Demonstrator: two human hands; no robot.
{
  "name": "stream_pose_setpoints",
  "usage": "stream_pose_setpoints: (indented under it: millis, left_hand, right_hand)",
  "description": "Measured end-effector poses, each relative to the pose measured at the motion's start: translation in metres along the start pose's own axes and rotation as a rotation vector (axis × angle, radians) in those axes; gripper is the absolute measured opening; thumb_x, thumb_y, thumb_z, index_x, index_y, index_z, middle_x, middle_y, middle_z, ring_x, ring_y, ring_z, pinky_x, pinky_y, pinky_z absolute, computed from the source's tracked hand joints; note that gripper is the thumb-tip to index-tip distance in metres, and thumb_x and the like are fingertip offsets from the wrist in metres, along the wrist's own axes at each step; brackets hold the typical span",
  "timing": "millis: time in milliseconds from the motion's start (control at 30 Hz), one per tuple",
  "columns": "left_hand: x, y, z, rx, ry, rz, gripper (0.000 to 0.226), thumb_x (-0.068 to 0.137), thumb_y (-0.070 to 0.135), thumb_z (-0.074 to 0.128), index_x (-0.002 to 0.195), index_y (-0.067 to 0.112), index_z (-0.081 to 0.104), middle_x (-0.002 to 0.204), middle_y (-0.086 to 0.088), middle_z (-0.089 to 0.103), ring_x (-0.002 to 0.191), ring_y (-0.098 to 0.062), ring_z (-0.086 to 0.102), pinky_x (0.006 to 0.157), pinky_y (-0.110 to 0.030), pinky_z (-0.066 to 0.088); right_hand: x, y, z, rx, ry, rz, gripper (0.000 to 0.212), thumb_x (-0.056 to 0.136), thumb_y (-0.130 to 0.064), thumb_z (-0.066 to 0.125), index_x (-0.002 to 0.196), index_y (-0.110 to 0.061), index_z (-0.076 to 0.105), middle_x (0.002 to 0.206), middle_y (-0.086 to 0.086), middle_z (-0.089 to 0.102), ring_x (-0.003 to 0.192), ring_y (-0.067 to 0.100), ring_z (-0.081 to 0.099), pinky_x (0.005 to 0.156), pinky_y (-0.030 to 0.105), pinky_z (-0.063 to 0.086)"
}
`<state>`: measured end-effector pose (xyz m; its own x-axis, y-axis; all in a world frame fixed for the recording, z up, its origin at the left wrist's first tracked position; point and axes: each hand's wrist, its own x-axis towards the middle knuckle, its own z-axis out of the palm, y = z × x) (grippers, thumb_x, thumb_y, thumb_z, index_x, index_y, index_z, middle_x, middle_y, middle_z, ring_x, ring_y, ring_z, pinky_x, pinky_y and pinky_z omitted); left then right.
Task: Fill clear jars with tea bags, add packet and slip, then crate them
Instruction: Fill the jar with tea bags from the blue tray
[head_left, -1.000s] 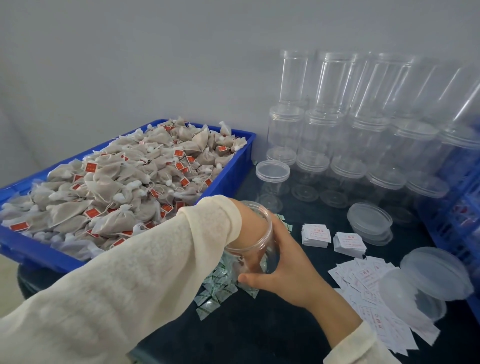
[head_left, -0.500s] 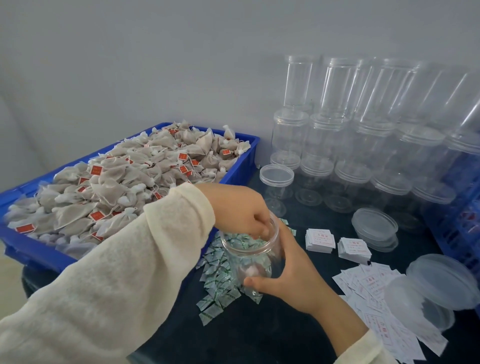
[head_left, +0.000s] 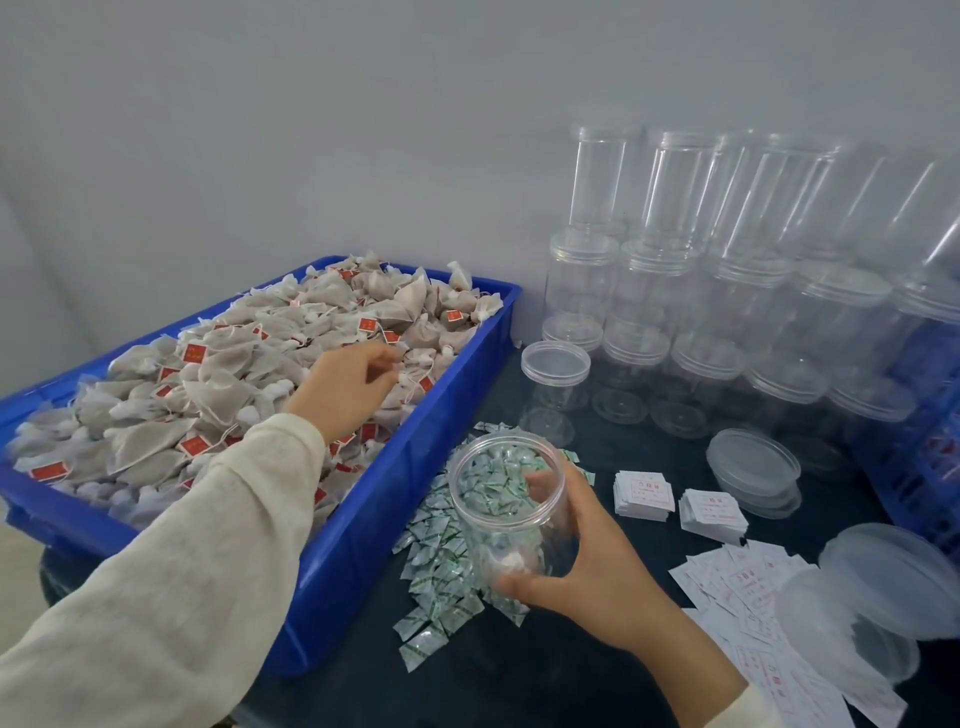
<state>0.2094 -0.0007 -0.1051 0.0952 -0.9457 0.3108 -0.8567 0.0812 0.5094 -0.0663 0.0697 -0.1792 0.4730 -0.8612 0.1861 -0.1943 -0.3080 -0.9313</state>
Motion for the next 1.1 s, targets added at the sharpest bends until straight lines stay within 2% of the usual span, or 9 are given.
stream_pose_setpoints:
  millis: [133, 267, 367, 433, 700, 800, 900, 1033, 1100]
  left_hand:
    - [0.010, -0.028, 0.020, 0.222, -0.017, -0.018, 0.037, 0.092, 0.010, 0.056, 0.129, 0.015, 0.058, 0.127, -0.006, 0.062, 0.113, -0.022, 0.058, 0.097, -0.033, 0.044]
    - [0.020, -0.043, 0.034, 0.461, -0.187, -0.011, 0.046, 0.089, 0.009, 0.056, 0.134, 0.015, 0.050, 0.139, -0.006, 0.050, 0.126, -0.025, 0.047, 0.101, -0.041, 0.042]
    - [0.021, -0.051, 0.044, 0.696, -0.328, 0.023, 0.045, 0.091, 0.021, 0.054, 0.135, 0.019, 0.043, 0.142, -0.004, 0.042, 0.131, -0.023, 0.037, 0.103, -0.042, 0.039]
    - [0.021, -0.052, 0.049, 0.795, -0.347, -0.001, 0.044, 0.094, 0.028, 0.050, 0.136, 0.024, 0.040, 0.143, -0.002, 0.040, 0.136, -0.021, 0.032, 0.106, -0.041, 0.035]
    - [0.027, -0.039, 0.052, 0.933, -0.208, -0.009, 0.018, 0.091, 0.019, 0.052, 0.105, 0.023, 0.062, 0.112, 0.000, 0.066, 0.109, -0.020, 0.058, 0.093, -0.034, 0.041]
    - [0.024, -0.040, 0.048, 0.931, -0.173, -0.020, 0.012, 0.088, 0.019, 0.056, 0.098, 0.023, 0.061, 0.102, 0.001, 0.068, 0.100, -0.020, 0.063, 0.087, -0.033, 0.043]
    - [0.021, -0.042, 0.044, 0.838, -0.132, -0.051, 0.009, 0.089, 0.019, 0.055, 0.082, 0.023, 0.054, 0.093, -0.001, 0.067, 0.089, -0.022, 0.063, 0.075, -0.031, 0.045]
    - [0.019, -0.041, 0.039, 0.488, -0.120, -0.133, 0.020, 0.092, 0.022, 0.057, 0.074, 0.017, 0.051, 0.080, -0.004, 0.063, 0.075, -0.024, 0.061, 0.068, -0.031, 0.048]
    - [0.018, -0.038, 0.033, 0.297, -0.084, -0.175, 0.026, 0.091, 0.030, 0.061, 0.074, 0.013, 0.053, 0.075, -0.006, 0.060, 0.070, -0.024, 0.059, 0.066, -0.032, 0.050]
  right_hand:
    - [-0.002, 0.000, -0.002, -0.005, 0.000, 0.000, 0.098, 0.065, -0.027, 0.088, 0.125, -0.074, 0.026, 0.127, -0.041, 0.046, 0.120, -0.019, 0.042, 0.084, -0.003, 0.037]
    - [-0.005, 0.001, -0.004, -0.015, 0.010, 0.007, 0.099, 0.065, -0.027, 0.087, 0.128, -0.072, 0.026, 0.130, -0.040, 0.044, 0.123, -0.017, 0.041, 0.087, -0.004, 0.034]
    - [-0.007, 0.004, -0.005, -0.012, 0.005, 0.030, 0.102, 0.063, -0.031, 0.087, 0.137, -0.062, 0.024, 0.131, -0.039, 0.043, 0.124, -0.017, 0.040, 0.088, -0.004, 0.034]
    - [-0.007, 0.006, -0.006, -0.004, -0.002, 0.046, 0.104, 0.063, -0.032, 0.087, 0.141, -0.056, 0.023, 0.131, -0.040, 0.043, 0.124, -0.018, 0.040, 0.087, -0.003, 0.035]
    - [-0.009, 0.010, -0.007, -0.040, 0.032, 0.065, 0.111, 0.057, -0.051, 0.089, 0.141, -0.060, 0.018, 0.136, -0.040, 0.038, 0.127, -0.019, 0.036, 0.090, 0.003, 0.040]
    - [-0.010, 0.011, -0.009, -0.029, 0.037, 0.069, 0.110, 0.058, -0.047, 0.089, 0.142, -0.059, 0.019, 0.138, -0.039, 0.038, 0.128, -0.017, 0.036, 0.097, 0.010, 0.041]
    - [-0.012, 0.013, -0.009, 0.003, 0.041, 0.066, 0.106, 0.060, -0.041, 0.090, 0.139, -0.060, 0.022, 0.135, -0.038, 0.041, 0.128, -0.015, 0.038, 0.094, 0.003, 0.038]
    - [-0.014, 0.011, -0.008, 0.002, 0.052, 0.074, 0.105, 0.058, -0.039, 0.091, 0.131, -0.072, 0.022, 0.132, -0.041, 0.041, 0.125, -0.019, 0.038, 0.091, -0.001, 0.036]
    - [-0.014, 0.010, -0.008, 0.006, 0.045, 0.063, 0.106, 0.059, -0.036, 0.091, 0.134, -0.068, 0.023, 0.132, -0.040, 0.042, 0.124, -0.019, 0.039, 0.089, -0.002, 0.036]
